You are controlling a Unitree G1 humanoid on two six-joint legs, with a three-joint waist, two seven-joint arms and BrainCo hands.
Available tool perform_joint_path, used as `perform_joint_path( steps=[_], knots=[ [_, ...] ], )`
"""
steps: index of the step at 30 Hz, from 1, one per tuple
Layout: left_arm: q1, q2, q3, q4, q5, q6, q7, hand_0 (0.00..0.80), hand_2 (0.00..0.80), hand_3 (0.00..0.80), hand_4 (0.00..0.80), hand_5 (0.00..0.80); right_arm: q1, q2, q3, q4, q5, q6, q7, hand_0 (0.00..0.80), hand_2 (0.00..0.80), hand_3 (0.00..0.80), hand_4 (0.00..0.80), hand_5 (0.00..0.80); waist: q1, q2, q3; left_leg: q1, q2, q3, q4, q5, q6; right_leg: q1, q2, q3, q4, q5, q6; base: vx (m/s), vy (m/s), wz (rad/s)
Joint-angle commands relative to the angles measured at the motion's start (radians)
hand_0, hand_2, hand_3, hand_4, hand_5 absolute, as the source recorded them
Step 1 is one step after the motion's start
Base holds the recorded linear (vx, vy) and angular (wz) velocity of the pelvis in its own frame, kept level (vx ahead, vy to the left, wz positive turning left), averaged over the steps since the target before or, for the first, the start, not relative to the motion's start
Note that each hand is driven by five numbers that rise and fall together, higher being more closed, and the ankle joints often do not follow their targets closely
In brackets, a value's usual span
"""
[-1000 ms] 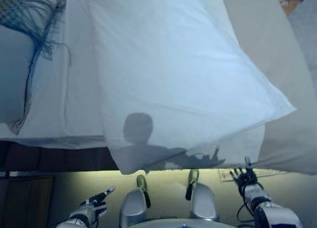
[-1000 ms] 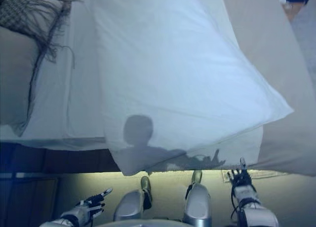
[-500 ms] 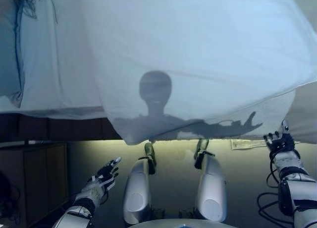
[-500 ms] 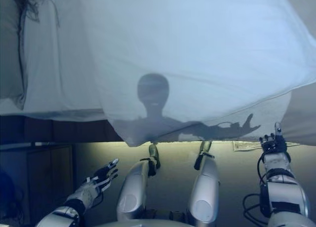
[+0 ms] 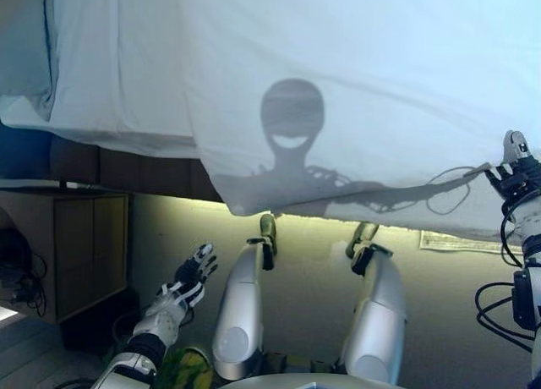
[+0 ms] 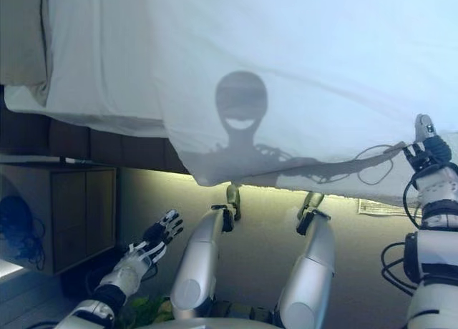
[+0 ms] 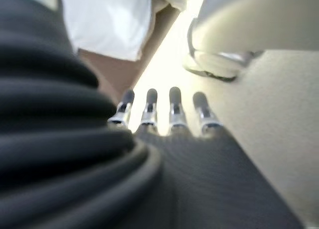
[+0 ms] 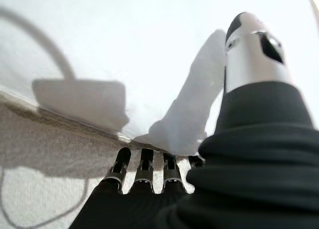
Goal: Make the bed neatly
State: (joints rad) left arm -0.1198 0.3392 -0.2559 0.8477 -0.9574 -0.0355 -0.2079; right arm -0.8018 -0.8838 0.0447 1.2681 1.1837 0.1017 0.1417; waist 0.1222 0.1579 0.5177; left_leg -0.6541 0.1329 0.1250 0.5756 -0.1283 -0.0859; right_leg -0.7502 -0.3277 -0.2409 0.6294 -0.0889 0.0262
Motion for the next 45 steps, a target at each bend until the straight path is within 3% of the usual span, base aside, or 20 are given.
perform_joint_path(
  steps=[1,8,9,10,11,12,15,16,23,34,40,45],
  knots=[
    [0.099,0.06,-0.002,-0.007,-0.012,-0.017,-0.032,0.0,0.0,0.0,0.0,0.0,-0.143,-0.017,0.059,-0.082,-0.028,-0.026,0.042,0.0,0.0,0.0,0.0,0.0,0.023,0.002,0.002,-0.03,0.02,-0.083,-0.031,0.026,-0.003,0.019,-0.063,0.069,0.057,-0.036,0.098,0.0,0.0,0.0],
    [0.131,0.06,0.019,-0.02,-0.003,-0.021,-0.054,0.0,0.0,0.0,0.0,0.0,-0.192,-0.027,0.088,-0.097,-0.083,-0.04,0.034,0.0,0.0,0.0,0.0,0.0,0.035,0.001,0.002,0.011,0.017,-0.091,-0.056,0.043,-0.001,0.057,-0.053,0.061,0.059,-0.047,0.09,0.027,0.024,-0.01],
    [0.133,0.061,0.02,-0.023,0.001,-0.019,-0.057,0.0,0.0,0.0,0.0,0.0,-0.191,-0.027,0.087,-0.099,-0.096,-0.038,0.027,0.113,0.113,0.113,0.113,0.113,0.036,0.0,0.002,0.018,0.017,-0.091,-0.061,0.045,-0.001,0.064,-0.053,0.059,0.056,-0.047,0.09,0.034,0.025,-0.02],
    [0.133,0.061,0.019,-0.02,0.007,-0.019,-0.061,0.0,0.0,0.0,0.0,0.0,-0.188,-0.025,0.086,-0.097,-0.116,-0.03,0.013,0.42,0.42,0.42,0.42,0.42,0.036,-0.003,0.002,0.029,0.016,-0.092,-0.068,0.048,-0.002,0.075,-0.05,0.055,0.049,-0.044,0.09,0.031,0.018,-0.02],
    [0.134,0.059,0.018,-0.018,0.012,-0.021,-0.064,0.0,0.0,0.0,0.0,0.0,-0.182,-0.024,0.084,-0.094,-0.126,-0.027,0.011,0.558,0.558,0.558,0.558,0.558,0.035,-0.004,0.002,0.041,0.016,-0.091,-0.076,0.051,-0.003,0.087,-0.048,0.052,0.04,-0.042,0.09,0.037,0.028,-0.04],
    [0.137,0.058,0.014,-0.019,0.015,-0.023,-0.067,0.0,0.0,0.0,0.0,0.0,-0.174,-0.024,0.08,-0.091,-0.135,-0.024,0.009,0.8,0.8,0.8,0.8,0.8,0.034,-0.007,0.002,0.056,0.016,-0.091,-0.084,0.052,-0.003,0.102,-0.045,0.049,0.029,-0.039,0.089,0.036,0.034,-0.08],
    [0.142,0.055,0.009,-0.016,0.025,-0.025,-0.076,0.0,0.0,0.0,0.0,0.0,-0.143,-0.02,0.066,-0.077,-0.188,-0.008,-0.002,0.8,0.8,0.8,0.8,0.8,0.03,-0.015,0.002,0.102,0.019,-0.086,-0.109,0.057,-0.007,0.151,-0.038,0.038,-0.011,-0.03,0.092,0.005,0.043,-0.11],
    [0.138,0.054,0.006,-0.013,0.026,-0.027,-0.076,0.0,0.0,0.0,0.0,0.0,-0.133,-0.018,0.066,-0.073,-0.199,-0.007,-0.004,0.8,0.8,0.8,0.8,0.8,0.028,-0.02,0.002,0.108,0.02,-0.081,-0.13,0.087,-0.001,0.16,-0.035,0.028,-0.042,0.003,0.082,-0.05,0.052,-0.12],
    [0.127,0.051,-0.002,0.027,0.059,-0.019,-0.062,0.0,0.0,0.0,0.0,0.0,-0.084,-0.013,0.061,-0.055,-0.242,0.022,0.015,0.8,0.8,0.8,0.8,0.8,0.014,-0.059,-0.011,0.247,0.039,-0.056,-0.211,0.103,-0.015,0.317,-0.006,0.008,-0.192,0.048,0.099,0.019,0.029,-0.15],
    [0.098,0.056,-0.012,0.081,0.13,-0.016,-0.045,0.0,0.0,0.0,0.0,0.0,-0.012,-0.02,0.063,-0.073,-0.288,0.074,0.088,0.8,0.8,0.8,0.8,0.8,-0.018,-0.104,-0.111,0.429,0.065,0.002,-0.368,0.139,-0.04,0.521,0.03,-0.014,-0.428,0.12,0.128,0.042,0.037,-0.1],
    [0.08,0.072,0.003,0.069,0.169,-0.006,-0.016,0.0,0.0,0.0,0.0,0.0,0.043,-0.003,0.087,-0.101,-0.374,0.101,0.139,0.8,0.8,0.8,0.8,0.8,-0.022,-0.127,-0.185,0.537,0.062,0.029,-0.476,0.161,-0.043,0.635,0.041,-0.027,-0.536,0.146,0.146,0.046,0.029,-0.05],
    [0.03,0.087,0.038,-0.009,0.145,0.007,0.033,0.0,0.0,0.0,0.0,0.0,0.099,0.044,0.107,-0.165,-0.342,0.117,0.212,0.8,0.8,0.8,0.8,0.8,-0.028,-0.147,-0.245,0.607,0.056,0.035,-0.551,0.183,-0.04,0.694,0.047,-0.035,-0.591,0.17,0.155,0.048,-0.003,-0.01]
  ],
)
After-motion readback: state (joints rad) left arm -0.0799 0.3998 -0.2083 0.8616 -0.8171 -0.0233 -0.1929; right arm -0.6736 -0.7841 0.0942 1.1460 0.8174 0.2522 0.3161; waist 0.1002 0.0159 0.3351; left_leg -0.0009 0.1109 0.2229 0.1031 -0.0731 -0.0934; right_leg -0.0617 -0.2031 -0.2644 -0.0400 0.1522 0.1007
